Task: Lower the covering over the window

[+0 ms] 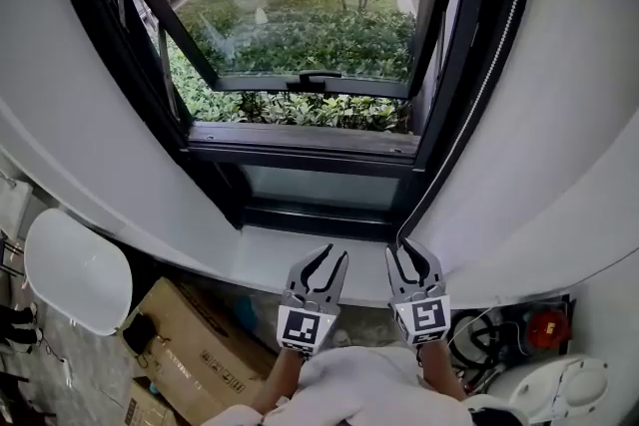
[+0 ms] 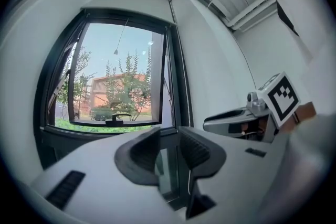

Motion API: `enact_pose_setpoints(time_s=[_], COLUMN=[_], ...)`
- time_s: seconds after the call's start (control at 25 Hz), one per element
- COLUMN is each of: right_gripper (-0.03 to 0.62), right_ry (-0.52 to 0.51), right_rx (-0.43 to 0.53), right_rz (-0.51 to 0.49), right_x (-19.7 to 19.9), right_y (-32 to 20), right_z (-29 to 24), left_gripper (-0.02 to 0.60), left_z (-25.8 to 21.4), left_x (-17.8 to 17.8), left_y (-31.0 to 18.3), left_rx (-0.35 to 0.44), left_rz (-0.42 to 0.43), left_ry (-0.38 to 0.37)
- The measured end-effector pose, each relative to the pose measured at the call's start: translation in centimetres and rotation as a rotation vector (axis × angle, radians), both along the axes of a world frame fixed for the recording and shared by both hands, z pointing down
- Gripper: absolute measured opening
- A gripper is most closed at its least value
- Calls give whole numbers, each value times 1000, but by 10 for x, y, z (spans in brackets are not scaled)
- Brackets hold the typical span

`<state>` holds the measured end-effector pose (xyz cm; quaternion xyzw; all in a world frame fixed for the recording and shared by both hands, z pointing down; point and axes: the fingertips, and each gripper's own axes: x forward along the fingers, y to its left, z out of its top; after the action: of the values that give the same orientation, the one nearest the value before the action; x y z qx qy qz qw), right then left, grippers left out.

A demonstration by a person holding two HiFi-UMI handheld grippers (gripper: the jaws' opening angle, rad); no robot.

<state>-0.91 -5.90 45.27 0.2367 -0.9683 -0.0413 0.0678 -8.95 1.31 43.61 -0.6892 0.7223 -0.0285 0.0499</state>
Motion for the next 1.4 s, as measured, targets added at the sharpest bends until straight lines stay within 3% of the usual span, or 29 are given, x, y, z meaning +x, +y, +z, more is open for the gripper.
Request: enact_pose_setpoints(time_s=[0.56, 1.16, 1.4], right_gripper=[86, 87, 89], right_ry=[9, -32, -55], right_rx=[-17, -84, -97], right_rz=[209, 320, 323], right_x=[11, 13, 10], right_y=[-45, -89, -102], right_z=[0, 11, 12], left_gripper=[112, 112, 112], left_z=[6, 20, 27], left_x=[11, 36, 36], left_y=[-77, -150, -166], left_rx=[-14, -59, -85], left_rz=[205, 300, 287], left_ry=[16, 27, 31])
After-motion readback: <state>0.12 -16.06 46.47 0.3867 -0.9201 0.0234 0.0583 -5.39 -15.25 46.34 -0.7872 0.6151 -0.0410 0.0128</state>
